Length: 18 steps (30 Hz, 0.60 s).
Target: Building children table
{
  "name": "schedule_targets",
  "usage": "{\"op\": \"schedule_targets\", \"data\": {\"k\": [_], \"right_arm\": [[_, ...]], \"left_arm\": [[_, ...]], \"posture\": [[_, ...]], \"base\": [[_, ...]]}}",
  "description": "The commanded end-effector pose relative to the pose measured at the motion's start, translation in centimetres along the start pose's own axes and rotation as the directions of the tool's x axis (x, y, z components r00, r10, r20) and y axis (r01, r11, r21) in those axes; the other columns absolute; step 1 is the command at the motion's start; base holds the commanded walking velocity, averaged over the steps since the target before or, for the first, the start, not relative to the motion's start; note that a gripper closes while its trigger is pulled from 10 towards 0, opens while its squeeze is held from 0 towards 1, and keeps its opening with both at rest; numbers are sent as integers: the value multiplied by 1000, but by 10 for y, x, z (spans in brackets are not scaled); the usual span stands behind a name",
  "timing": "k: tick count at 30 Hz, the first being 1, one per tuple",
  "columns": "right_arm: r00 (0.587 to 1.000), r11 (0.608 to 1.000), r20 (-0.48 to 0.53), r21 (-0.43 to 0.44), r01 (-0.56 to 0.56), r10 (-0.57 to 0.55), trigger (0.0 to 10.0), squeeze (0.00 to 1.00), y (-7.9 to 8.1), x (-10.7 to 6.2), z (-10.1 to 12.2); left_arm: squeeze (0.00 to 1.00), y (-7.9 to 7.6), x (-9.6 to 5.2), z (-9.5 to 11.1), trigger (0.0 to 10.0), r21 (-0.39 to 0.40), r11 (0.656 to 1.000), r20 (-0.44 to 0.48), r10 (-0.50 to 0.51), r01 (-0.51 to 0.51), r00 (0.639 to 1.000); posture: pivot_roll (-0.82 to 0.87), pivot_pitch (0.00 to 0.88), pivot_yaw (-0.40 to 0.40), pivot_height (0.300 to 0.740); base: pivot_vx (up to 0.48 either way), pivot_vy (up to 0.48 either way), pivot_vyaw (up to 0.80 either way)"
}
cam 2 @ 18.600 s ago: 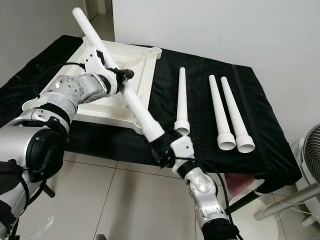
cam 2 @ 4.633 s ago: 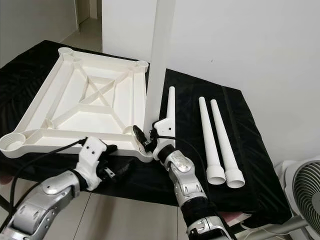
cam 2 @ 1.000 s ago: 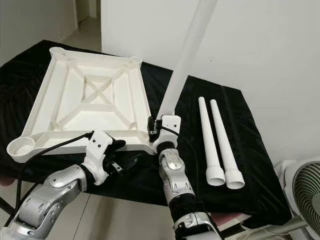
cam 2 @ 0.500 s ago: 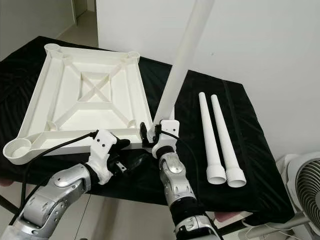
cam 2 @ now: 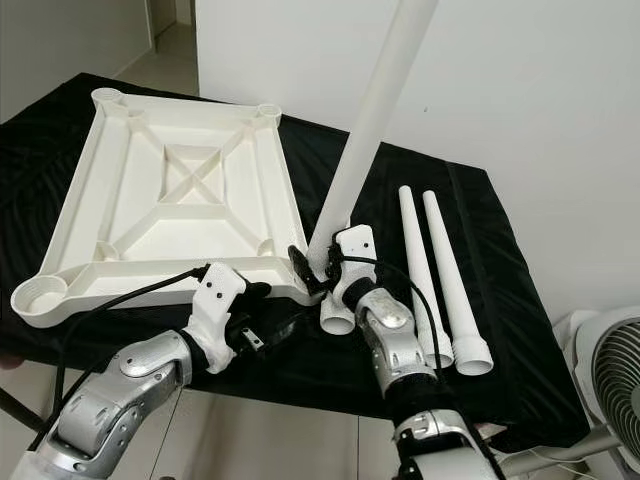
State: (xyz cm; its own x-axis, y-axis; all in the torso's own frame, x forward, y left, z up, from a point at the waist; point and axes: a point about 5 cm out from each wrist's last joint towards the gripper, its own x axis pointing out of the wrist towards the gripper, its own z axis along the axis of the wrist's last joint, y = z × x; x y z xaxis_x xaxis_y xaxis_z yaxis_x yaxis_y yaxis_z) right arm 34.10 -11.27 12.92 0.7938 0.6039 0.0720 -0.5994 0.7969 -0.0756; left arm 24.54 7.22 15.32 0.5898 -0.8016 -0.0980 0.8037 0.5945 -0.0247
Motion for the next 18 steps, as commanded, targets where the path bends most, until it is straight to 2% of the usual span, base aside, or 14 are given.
{"op": "schedule_targets", "data": {"k": [1,2,3,5,6,9,10,11,18], "right_arm": [[999,999,-19,-5,-49,49,9176,0,-6,-1,0],[998,998,-23,-6,-59,59,9176,0,-7,-1,-1],[997,997,-24,-4,-76,76,5686,0,-7,-1,-1],[996,996,-23,-2,-88,88,5686,0,-8,0,0],[992,993,-33,-15,-120,119,1725,0,-8,0,-1],[988,988,-47,-34,-149,147,1725,0,-8,0,-2],[987,987,-51,-45,-155,153,471,0,-10,1,-1],[987,986,-52,-51,-156,153,39,0,-11,1,0],[988,989,-77,-58,-135,130,0,0,-21,2,-1]], "left_arm": [[0,-6,4,1,10000,8,999,5,-35,35,999],[0,-6,4,1,10000,9,999,5,-36,36,999],[0,-6,4,1,10000,10,999,6,-37,36,999],[0,-6,5,1,10000,11,999,7,-37,37,999],[0,-6,5,2,10000,12,999,10,-38,37,999],[0,-6,6,2,10000,13,999,12,-38,38,999],[0,-6,6,2,10000,14,999,12,-38,38,999],[0,-6,6,2,10000,14,999,12,-38,38,999],[0,-7,8,1,10000,15,999,9,-46,46,999]], "posture": [[68,0,-171,740],[68,0,-171,740],[73,0,-174,740],[73,0,-174,740],[73,0,-174,740],[73,0,-174,740],[77,0,-177,740],[77,0,-177,740],[80,0,-177,740]], "base": [[0,0,0],[0,0,0],[0,0,0],[0,0,0],[0,0,0],[0,0,0],[0,0,0],[0,0,0],[0,0,0]]}}
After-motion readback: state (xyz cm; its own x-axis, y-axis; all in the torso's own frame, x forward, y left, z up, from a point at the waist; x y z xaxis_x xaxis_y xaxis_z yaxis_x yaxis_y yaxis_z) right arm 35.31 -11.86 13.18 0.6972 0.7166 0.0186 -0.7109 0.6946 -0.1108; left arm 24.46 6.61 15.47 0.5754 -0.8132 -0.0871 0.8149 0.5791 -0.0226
